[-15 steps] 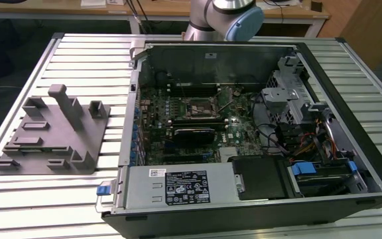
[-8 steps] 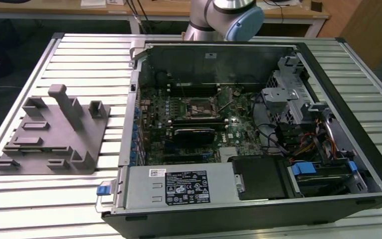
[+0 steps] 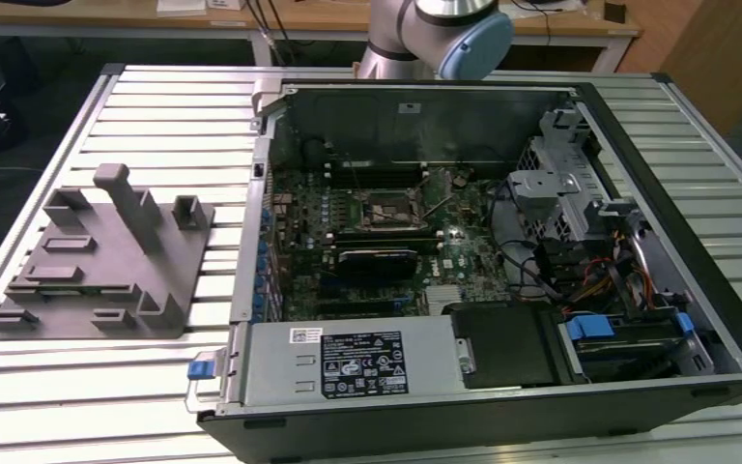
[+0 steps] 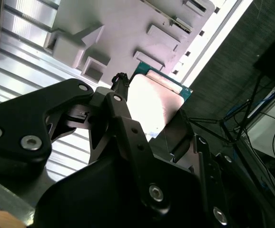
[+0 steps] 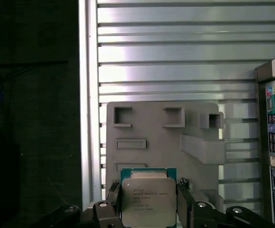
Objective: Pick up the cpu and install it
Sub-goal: 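Pick up the cpu and move it towards the insertion slot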
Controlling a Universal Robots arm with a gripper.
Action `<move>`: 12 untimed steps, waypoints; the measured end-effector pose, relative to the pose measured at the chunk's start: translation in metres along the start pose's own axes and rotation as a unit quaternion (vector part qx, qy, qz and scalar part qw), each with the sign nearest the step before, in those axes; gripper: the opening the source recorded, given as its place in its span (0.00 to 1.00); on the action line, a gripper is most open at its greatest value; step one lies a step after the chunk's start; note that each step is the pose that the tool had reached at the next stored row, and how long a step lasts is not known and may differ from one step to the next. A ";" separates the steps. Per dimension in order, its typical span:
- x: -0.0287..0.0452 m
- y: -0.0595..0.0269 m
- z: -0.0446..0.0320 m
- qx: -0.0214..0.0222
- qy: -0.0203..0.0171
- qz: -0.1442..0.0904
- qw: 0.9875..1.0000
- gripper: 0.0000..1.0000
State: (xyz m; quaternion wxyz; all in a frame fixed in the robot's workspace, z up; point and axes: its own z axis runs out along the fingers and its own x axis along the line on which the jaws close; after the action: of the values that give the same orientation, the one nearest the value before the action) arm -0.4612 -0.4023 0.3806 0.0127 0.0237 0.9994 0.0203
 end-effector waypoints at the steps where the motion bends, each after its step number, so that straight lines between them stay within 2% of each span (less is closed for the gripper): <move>1: -0.0012 0.0001 0.0000 0.000 0.000 0.000 1.000 0.55; 12: -0.0133 0.0011 0.0004 0.000 0.000 0.000 1.000 0.55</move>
State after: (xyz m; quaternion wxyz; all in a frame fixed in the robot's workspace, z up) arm -0.4479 -0.4018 0.3806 0.0127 0.0237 0.9994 0.0203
